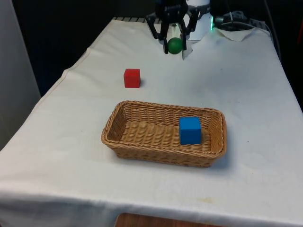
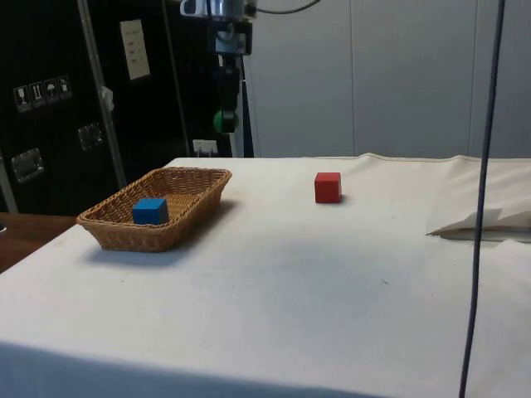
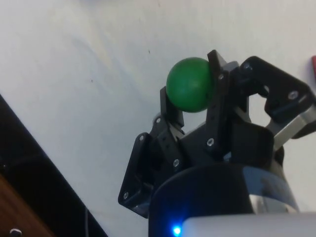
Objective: Place all non-red objects into the basket.
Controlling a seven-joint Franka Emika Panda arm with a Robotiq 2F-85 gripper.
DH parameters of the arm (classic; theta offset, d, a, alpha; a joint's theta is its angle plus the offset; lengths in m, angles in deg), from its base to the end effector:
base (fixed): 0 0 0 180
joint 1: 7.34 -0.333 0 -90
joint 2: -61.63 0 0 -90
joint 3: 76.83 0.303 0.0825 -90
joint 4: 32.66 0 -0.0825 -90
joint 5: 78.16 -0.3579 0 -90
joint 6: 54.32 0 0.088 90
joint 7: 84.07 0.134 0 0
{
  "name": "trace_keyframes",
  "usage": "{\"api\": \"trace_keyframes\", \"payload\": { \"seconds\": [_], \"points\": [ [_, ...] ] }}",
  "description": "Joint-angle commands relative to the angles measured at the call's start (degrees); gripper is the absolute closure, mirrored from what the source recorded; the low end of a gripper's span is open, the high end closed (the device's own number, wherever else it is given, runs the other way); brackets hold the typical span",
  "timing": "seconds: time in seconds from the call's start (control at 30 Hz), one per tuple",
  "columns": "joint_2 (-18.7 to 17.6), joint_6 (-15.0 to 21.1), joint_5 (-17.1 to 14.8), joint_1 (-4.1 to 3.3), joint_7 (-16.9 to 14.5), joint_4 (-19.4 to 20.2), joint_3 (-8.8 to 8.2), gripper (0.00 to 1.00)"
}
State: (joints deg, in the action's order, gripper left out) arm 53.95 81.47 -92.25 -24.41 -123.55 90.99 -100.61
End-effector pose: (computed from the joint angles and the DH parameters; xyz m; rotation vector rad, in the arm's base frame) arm 0.5416 -0.0548 0.3275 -2.9920 -0.6205 -0.2060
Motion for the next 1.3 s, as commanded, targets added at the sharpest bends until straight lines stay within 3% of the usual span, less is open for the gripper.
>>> {"api": "trace_keyframes", "payload": {
  "seconds": [0.0,0.23,0.27,0.47,0.5,0.53,0.6,0.77,0.8,0.83,1.07,1.1,1.13,1.27],
  "points": [
    [-1.32,-1.03,-1.03,0.17,-0.69,-1.72,0.11,1.00],
    [-6.36,-1.43,-2.64,0.34,-1.20,-7.10,0.23,1.00],
    [-5.79,-0.80,-1.89,0.06,-0.63,-6.36,-0.06,1.00],
    [-11.40,-1.20,-4.30,0.57,-1.78,-11.57,0.34,1.00],
    [-10.89,-0.80,-3.61,0.11,-1.26,-11.00,0.00,1.00],
    [-12.26,-1.15,-4.64,0.63,-1.95,-12.32,0.34,1.00],
    [-14.61,-1.15,-5.44,0.86,-2.35,-14.38,0.29,1.00],
    [-18.74,-1.09,-7.05,1.26,-3.15,-18.11,0.17,1.00],
    [-19.31,-0.80,-6.99,0.80,-2.86,-18.45,-0.34,1.00],
    [-20.23,-1.15,-7.68,1.38,-3.50,-19.48,-0.06,1.00],
    [-25.44,-1.15,-9.85,2.01,-4.87,-23.89,-0.63,1.00],
    [-24.75,-0.80,-9.40,1.38,-4.35,-23.20,-0.97,1.00],
    [-26.70,-1.03,-10.37,2.12,-5.16,-24.87,-0.74,1.00],
    [-28.88,-0.69,-11.46,2.23,-5.73,-26.18,-0.92,1.00]
  ]
}}
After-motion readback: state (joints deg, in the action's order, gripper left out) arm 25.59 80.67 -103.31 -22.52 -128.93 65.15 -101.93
